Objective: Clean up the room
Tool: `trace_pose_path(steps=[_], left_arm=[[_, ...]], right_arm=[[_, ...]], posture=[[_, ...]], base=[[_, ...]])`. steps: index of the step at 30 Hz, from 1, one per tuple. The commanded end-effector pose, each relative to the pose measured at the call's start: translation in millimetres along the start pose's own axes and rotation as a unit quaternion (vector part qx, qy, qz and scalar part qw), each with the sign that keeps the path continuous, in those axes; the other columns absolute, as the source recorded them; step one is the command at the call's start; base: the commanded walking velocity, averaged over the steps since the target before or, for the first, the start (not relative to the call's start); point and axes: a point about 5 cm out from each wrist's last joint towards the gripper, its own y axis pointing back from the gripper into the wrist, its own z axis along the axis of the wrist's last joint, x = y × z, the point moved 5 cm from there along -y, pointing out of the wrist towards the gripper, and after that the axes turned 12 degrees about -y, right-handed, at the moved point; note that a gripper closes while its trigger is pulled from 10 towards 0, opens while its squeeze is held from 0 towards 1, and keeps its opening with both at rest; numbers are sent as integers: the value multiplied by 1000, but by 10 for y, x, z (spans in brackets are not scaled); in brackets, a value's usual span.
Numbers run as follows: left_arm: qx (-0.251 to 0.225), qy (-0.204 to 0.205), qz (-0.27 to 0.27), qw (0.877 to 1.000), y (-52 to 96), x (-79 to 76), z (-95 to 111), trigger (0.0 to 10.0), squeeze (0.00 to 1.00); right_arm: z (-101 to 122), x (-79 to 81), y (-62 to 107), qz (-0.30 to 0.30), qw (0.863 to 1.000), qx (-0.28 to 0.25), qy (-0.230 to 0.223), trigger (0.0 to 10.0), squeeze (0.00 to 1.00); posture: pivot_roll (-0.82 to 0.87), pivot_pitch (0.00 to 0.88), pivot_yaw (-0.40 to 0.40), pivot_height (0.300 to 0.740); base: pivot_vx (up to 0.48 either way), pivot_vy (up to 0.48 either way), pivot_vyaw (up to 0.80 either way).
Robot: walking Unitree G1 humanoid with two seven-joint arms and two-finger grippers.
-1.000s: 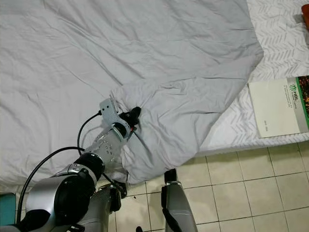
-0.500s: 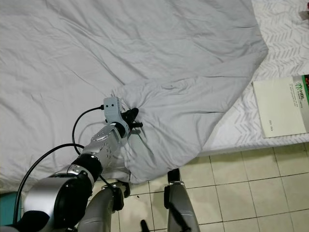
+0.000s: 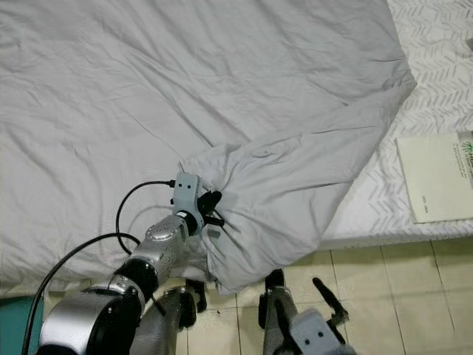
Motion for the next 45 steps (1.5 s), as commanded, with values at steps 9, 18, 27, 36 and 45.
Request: trace_pose_path(steps=[9, 18, 27, 36, 45], left_arm=[[60, 10, -69, 996, 43, -508, -352, 10000, 0], [66, -23, -98, 993, 67, -745, -422, 10000, 0], [80, -57, -142, 985, 182, -979, -640, 10000, 0], [80, -90, -189, 975, 279, -1139, -763, 10000, 0], [80, -134, -169, 973, 303, -1056, -828, 10000, 0]], right_arm=[[-140, -44, -222, 8, 1000, 21, -5, 10000, 0], [-245, -99, -206, 15, 999, 35, 5, 10000, 0], [-338, -117, -188, 21, 999, 47, 10, 10000, 0], [-353, -112, -255, 24, 999, 45, 13, 10000, 0], [-362, -119, -302, 23, 999, 42, 15, 10000, 0]], posture=[[-304, 322, 118, 740], [-313, 289, 117, 740], [-317, 269, 120, 740], [-308, 249, 130, 740], [-308, 236, 139, 740]], base=[[0, -480, 0], [0, -480, 0], [0, -480, 0], [0, -480, 0], [0, 0, 0]])
